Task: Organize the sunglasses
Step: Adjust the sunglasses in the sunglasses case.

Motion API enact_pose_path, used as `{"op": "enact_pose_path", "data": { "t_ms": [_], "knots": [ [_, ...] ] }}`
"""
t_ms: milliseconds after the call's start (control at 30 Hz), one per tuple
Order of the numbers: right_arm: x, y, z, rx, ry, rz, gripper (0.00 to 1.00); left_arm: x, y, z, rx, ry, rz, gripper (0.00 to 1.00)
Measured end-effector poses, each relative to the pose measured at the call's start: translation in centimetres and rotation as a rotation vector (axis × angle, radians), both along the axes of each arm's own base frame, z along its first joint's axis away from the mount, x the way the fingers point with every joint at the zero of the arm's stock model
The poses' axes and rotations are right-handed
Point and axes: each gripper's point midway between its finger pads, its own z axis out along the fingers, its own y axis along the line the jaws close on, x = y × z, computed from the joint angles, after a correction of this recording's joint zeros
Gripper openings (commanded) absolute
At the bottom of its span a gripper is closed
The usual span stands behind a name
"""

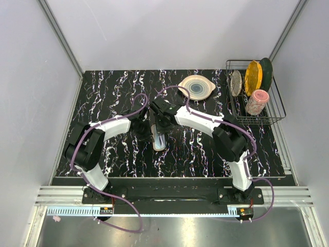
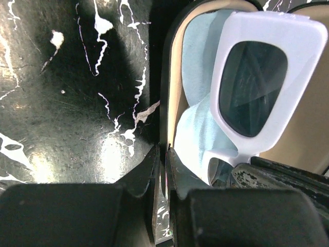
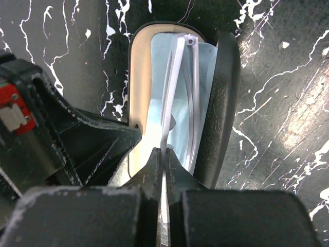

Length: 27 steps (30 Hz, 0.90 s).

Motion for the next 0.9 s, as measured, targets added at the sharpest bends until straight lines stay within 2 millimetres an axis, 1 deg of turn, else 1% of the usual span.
{"op": "enact_pose_path", "data": {
  "t_ms": [200, 333, 633, 900],
  "knots": [
    [-0.5, 0.5, 0.5, 0.07, 0.0, 0.013, 0.0, -0.2, -0.2, -0.4, -0.012, 0.003, -0.005, 0.0],
    [-0.8, 0.6, 0.2, 0.112, 0.017, 0.007, 0.0, -0.2, -0.3, -0.5, -0.023, 0.001, -0.008, 0.0],
    [-0.4, 1.2, 0.3, 0.162, 0.024, -0.021, 0.0, -0.2, -0.6, -0.5, -0.042, 0.009, -0.005, 0.0],
    [-0.3, 1.4, 0.4, 0.175, 0.028, -0.045, 0.0, -0.3, -0.7, -0.5, -0.046, 0.014, 0.0, 0.0]
  ]
}}
